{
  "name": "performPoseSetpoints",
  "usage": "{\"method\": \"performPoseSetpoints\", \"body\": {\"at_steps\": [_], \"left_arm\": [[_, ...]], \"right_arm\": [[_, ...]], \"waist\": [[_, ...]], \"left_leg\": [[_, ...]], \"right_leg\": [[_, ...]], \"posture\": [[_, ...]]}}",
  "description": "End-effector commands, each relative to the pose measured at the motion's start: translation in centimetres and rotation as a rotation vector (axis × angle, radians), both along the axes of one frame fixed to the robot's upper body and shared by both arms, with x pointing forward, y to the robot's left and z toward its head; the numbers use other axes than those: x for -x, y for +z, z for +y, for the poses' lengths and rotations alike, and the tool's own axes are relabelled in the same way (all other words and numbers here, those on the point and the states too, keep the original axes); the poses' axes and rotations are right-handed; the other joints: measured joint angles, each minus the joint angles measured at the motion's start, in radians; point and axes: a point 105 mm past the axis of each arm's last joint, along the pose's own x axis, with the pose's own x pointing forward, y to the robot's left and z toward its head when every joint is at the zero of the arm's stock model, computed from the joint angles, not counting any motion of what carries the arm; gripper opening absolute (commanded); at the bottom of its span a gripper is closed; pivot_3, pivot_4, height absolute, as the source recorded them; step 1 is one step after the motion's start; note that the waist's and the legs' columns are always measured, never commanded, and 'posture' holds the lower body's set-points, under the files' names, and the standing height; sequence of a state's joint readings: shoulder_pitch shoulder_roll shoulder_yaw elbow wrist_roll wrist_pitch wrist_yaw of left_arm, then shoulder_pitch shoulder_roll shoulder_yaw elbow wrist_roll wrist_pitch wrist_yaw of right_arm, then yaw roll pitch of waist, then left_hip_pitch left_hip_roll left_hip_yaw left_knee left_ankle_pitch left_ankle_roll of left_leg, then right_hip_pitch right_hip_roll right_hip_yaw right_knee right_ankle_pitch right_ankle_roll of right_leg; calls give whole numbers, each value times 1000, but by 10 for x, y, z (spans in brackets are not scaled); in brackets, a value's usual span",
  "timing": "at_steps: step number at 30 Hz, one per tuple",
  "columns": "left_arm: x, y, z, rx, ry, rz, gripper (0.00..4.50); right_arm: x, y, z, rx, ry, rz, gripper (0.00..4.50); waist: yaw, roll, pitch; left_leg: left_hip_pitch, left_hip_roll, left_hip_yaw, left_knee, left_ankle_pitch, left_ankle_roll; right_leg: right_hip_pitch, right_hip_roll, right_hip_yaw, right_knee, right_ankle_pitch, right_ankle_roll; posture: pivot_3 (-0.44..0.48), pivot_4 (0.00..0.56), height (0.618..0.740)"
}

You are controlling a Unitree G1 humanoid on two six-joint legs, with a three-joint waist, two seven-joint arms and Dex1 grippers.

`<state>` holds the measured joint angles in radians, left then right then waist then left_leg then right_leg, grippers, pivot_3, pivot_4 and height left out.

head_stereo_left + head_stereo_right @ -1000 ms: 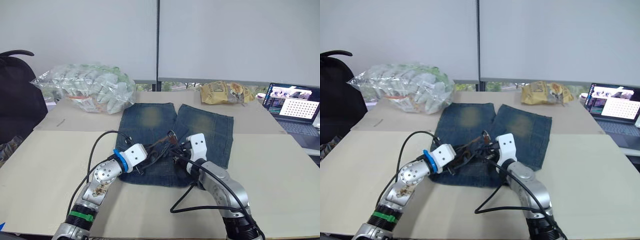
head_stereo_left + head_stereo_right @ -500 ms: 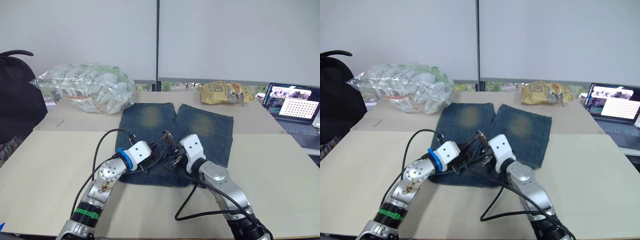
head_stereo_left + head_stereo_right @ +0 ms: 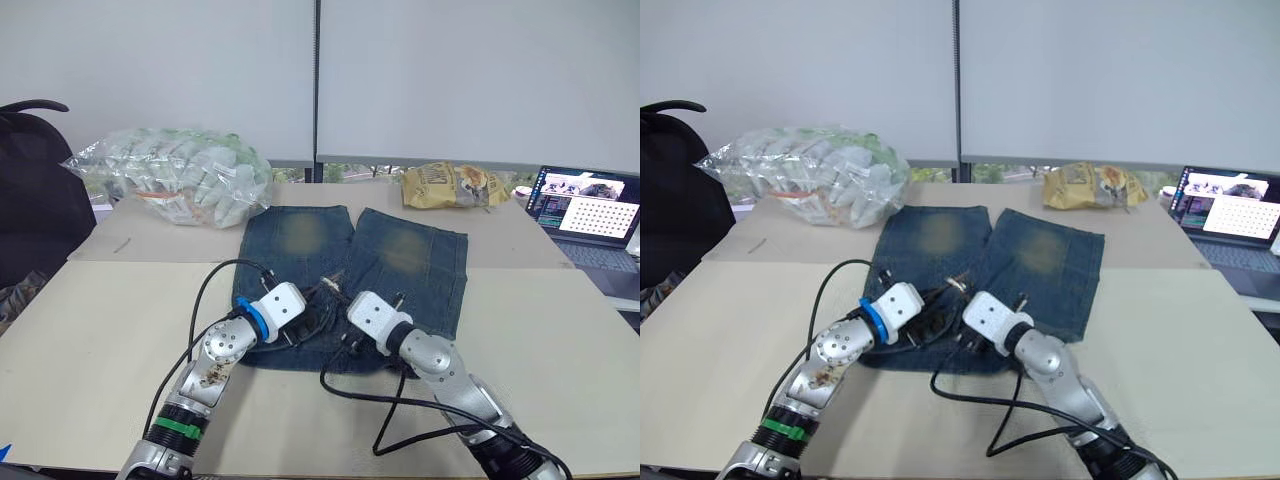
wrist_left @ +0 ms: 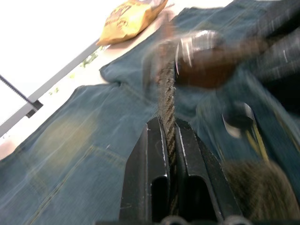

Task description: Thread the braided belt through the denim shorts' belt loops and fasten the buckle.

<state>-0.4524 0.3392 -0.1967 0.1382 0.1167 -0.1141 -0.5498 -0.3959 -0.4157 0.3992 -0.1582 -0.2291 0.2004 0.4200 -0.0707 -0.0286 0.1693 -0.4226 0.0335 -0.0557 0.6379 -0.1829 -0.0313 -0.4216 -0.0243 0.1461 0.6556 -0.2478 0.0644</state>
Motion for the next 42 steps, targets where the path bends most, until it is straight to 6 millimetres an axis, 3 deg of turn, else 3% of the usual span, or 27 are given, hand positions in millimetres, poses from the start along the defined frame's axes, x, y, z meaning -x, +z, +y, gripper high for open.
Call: {"method": "performPoseSetpoints", "body": {"at_steps": [1,5,7,9,15,21,26,33,38,42], "left_arm": [[9,9,-13,10,-48,-56,0],[13,5,-18,19,-51,-51,0],[13,4,-19,20,-50,-52,0],[13,4,-19,21,-48,-54,0],[15,1,-22,-6,-62,-82,0],[20,2,-27,-33,-105,-134,0],[24,-1,-30,-81,-129,-172,0],[25,-5,-31,-83,-127,-173,0],[25,-6,-31,-87,-130,-174,0],[25,-7,-32,-90,-132,-174,0]], "right_arm": [[12,12,17,42,134,-85,60],[17,7,15,98,184,-81,60],[15,11,9,28,150,-21,60],[18,13,3,-31,144,59,1083],[36,16,-22,-244,94,407,3193],[19,24,-43,-645,-143,641,3193],[14,40,-37,-962,-148,793,3193],[15,48,-26,-1128,-143,904,3193],[13,43,-27,-1134,-187,918,1800],[12,44,-28,-1155,-193,916,308]], "waist": [[-1,0,0],[1,0,0],[1,0,0],[1,0,0],[8,0,0],[3,0,0],[4,0,0],[7,1,0],[-3,1,-1],[-2,1,-1]], "left_leg": [[0,0,0,0,0,0],[1,0,0,0,0,0],[1,0,0,0,0,0],[1,0,0,0,0,0],[0,0,-1,1,0,0],[1,0,-1,1,0,0],[0,0,-1,1,0,0],[-2,-1,-1,1,0,0],[-1,0,-1,1,0,0],[-1,0,-1,1,0,0]], "right_leg": [[0,0,0,0,0,0],[1,0,0,0,0,0],[1,0,0,0,0,0],[1,0,0,0,0,0],[2,0,0,0,0,0],[1,0,0,1,0,0],[1,0,0,1,0,0],[0,-1,-1,1,0,0],[0,0,-1,2,0,0],[0,0,-1,2,0,0]], "posture": [[0,150,740],[0,150,740],[0,150,740],[0,150,740],[0,150,740],[0,150,740],[0,150,740],[0,150,740],[0,150,740],[0,150,740]]}}
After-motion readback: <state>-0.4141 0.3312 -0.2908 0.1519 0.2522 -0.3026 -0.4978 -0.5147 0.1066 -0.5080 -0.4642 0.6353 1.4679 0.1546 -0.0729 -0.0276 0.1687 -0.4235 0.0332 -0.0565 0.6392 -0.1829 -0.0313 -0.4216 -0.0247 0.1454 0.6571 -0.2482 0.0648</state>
